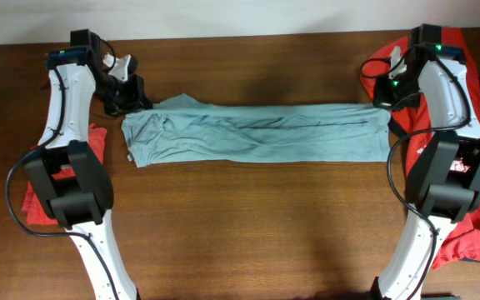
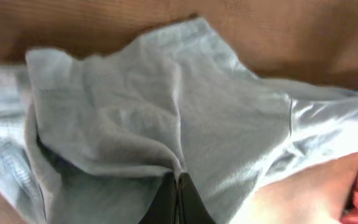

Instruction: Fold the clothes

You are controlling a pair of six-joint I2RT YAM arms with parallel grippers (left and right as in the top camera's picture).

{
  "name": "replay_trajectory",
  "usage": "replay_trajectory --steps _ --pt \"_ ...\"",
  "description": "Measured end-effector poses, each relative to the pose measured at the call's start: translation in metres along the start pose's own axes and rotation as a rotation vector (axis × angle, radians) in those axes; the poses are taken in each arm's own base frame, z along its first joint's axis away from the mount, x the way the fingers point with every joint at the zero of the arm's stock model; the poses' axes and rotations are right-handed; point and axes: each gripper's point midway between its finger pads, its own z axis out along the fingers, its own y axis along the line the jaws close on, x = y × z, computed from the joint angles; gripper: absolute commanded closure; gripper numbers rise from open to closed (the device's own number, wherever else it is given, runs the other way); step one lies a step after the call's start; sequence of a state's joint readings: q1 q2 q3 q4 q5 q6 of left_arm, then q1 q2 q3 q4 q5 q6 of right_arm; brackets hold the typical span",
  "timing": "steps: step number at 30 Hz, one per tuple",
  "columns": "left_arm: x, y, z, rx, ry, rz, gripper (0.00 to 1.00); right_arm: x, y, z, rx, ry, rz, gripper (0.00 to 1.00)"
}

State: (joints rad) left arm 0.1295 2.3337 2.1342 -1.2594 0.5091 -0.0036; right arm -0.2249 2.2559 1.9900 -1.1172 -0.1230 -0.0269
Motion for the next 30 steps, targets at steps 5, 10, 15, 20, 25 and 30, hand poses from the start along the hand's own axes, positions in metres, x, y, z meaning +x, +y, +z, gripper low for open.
replay_trajectory --steps 5,10,15,20,25,30 --pt "0.025 0.005 -0.001 -0.031 0.097 -0.052 1.0 0.011 -0.006 0.0 0.033 0.046 0.004 0.96" --pt "0.044 0.007 -0.004 -0.05 0.17 -0.089 1.0 0.015 -0.011 -0.001 0.064 0.063 0.005 0.93" --pt "0.053 0.008 -0.006 -0.064 0.208 -0.103 1.0 0.022 -0.013 -0.002 0.076 0.092 0.005 0.89" --pt "0.056 0.014 -0.007 -0.102 0.22 -0.1 0.98 0.028 -0.013 -0.002 0.079 0.115 0.005 0.85" --pt "0.058 0.02 -0.008 -0.137 0.229 -0.093 0.89 0.029 -0.015 -0.002 0.087 0.119 0.005 0.79" --pt "0.064 0.022 -0.01 -0.151 0.25 -0.1 0.89 0.03 -0.016 -0.003 0.094 0.124 0.006 0.79"
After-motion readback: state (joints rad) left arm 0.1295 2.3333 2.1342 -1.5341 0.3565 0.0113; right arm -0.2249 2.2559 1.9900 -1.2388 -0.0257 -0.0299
